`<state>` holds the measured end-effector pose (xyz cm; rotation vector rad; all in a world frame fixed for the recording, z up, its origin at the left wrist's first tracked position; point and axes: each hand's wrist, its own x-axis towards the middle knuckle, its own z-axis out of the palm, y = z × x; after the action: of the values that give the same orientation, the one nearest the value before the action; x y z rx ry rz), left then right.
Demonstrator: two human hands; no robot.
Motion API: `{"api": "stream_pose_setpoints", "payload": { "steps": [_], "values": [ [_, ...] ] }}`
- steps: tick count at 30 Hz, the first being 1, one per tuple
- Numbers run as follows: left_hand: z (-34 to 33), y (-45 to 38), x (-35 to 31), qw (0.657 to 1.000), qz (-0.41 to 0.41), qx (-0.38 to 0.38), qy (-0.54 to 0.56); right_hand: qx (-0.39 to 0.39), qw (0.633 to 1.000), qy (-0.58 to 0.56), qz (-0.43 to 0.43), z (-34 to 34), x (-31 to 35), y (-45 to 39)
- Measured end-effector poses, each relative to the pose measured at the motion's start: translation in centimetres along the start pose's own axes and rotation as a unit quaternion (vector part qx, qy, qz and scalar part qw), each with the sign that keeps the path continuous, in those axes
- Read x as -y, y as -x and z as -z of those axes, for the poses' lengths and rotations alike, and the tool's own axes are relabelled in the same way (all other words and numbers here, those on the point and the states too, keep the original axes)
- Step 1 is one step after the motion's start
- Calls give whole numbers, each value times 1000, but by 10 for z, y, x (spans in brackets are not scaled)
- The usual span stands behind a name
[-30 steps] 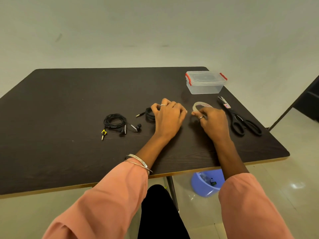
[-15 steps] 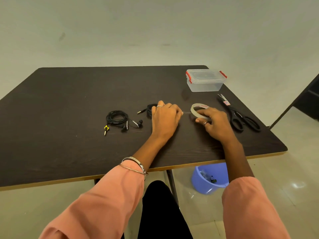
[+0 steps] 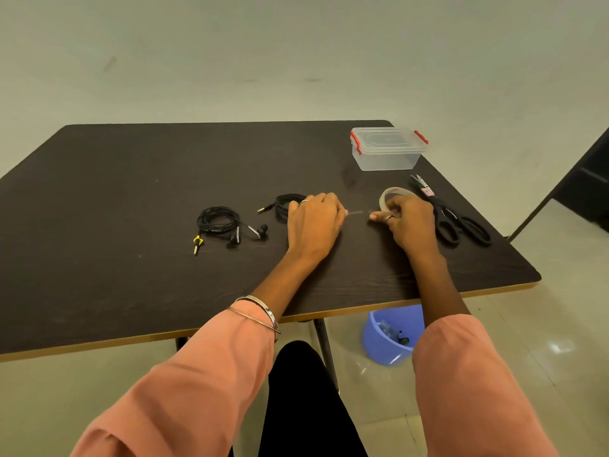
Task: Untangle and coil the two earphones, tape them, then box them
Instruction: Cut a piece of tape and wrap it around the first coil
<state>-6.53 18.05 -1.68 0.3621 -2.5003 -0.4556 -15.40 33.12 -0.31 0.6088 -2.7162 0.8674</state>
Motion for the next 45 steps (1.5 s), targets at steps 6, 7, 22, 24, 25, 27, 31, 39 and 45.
{"api": "stream_pose_setpoints", "payload": {
  "steps": [6,7,22,24,25,27,31,39,45],
  "values": [
    [-1,-1,2,998,-18,19,49,12,999,35,10,1,-2,-2],
    [0,-1,2,998,-21,23,62,14,999,35,10,2,-3,-2],
    [4,2,2,996,-27,36,82,-20,948,251,-197,49,-31,10],
    [4,3,2,995,-26,36,84,31,942,263,-205,51,-37,10],
    [4,2,2,995,-26,37,84,42,944,263,-194,52,-38,9],
    [5,2,1,995,-27,39,82,57,947,262,-174,53,-38,5],
    [5,2,1,996,-35,46,74,88,944,271,-166,60,-28,-1],
    [0,0,1,994,-67,75,42,83,963,225,-127,87,1,-13],
    [-1,0,2,995,-59,74,42,150,977,153,-5,115,15,-2]
  ]
}}
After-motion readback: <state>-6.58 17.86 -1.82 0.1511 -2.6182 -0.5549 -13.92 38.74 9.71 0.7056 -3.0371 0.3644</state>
